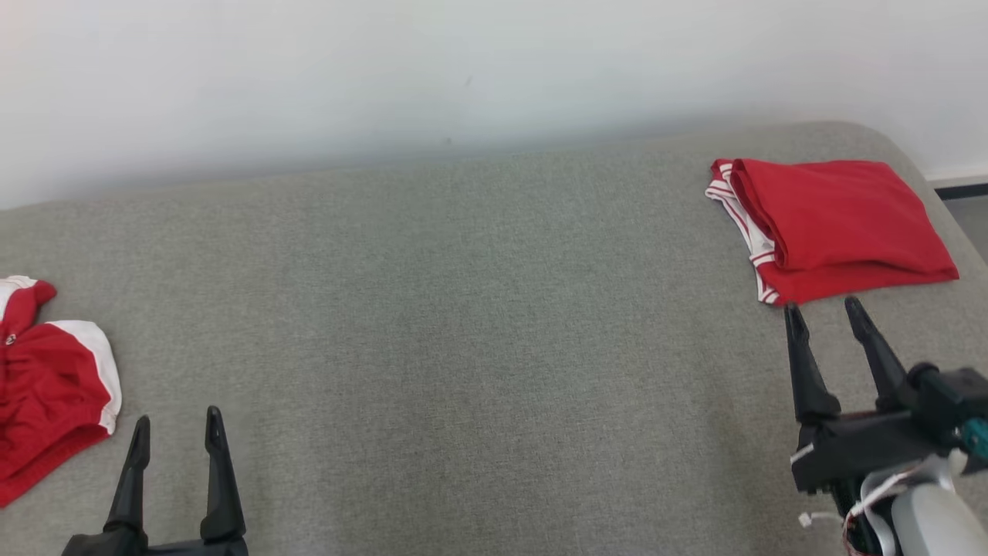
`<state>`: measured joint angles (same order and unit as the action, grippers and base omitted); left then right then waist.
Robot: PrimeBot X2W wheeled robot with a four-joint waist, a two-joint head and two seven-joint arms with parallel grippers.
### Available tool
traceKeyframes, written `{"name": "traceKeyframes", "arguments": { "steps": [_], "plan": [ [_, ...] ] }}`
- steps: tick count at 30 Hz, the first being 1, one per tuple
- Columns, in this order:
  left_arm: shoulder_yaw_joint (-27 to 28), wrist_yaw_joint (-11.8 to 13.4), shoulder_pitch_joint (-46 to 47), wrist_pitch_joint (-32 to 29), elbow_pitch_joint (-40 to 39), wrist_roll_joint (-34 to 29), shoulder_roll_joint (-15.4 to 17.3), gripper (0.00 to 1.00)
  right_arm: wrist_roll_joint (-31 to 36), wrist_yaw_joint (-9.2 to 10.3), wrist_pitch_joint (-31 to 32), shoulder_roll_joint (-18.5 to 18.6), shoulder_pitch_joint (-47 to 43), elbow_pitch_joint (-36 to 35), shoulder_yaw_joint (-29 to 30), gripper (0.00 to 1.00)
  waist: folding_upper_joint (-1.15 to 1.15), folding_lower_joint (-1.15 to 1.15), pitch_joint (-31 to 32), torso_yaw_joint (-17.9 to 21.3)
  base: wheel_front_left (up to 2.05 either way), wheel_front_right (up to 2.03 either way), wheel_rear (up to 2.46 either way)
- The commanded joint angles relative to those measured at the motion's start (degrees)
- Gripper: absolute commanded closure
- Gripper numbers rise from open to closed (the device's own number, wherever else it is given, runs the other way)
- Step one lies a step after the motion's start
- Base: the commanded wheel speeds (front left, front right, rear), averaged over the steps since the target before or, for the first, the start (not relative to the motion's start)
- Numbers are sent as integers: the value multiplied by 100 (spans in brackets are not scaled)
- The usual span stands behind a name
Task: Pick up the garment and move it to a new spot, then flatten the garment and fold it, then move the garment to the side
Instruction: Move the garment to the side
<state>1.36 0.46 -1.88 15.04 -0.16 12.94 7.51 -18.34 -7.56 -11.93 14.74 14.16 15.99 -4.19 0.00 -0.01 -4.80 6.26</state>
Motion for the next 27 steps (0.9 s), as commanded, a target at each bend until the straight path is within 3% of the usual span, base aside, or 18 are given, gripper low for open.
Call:
{"name": "traceKeyframes", "arguments": {
  "steps": [1, 13, 27],
  "plan": [
    [18, -31, -64, 16, 21, -6, -16, 0, 48, 15, 24, -53, -120, -102, 69, 0, 0, 1, 89, -71, 0, 0, 0],
    [-47, -184, -255, 17, 285, -94, -74, 0, 414, 15, 324, -727, -1568, -1443, 457, 0, 0, 1, 513, -368, 0, 0, 0],
    [-92, -250, -383, 18, 576, -117, -46, 0, 316, 14, 121, -891, -2250, -1316, 447, 0, 0, 1, 745, -534, 0, 0, 0]
  ]
}}
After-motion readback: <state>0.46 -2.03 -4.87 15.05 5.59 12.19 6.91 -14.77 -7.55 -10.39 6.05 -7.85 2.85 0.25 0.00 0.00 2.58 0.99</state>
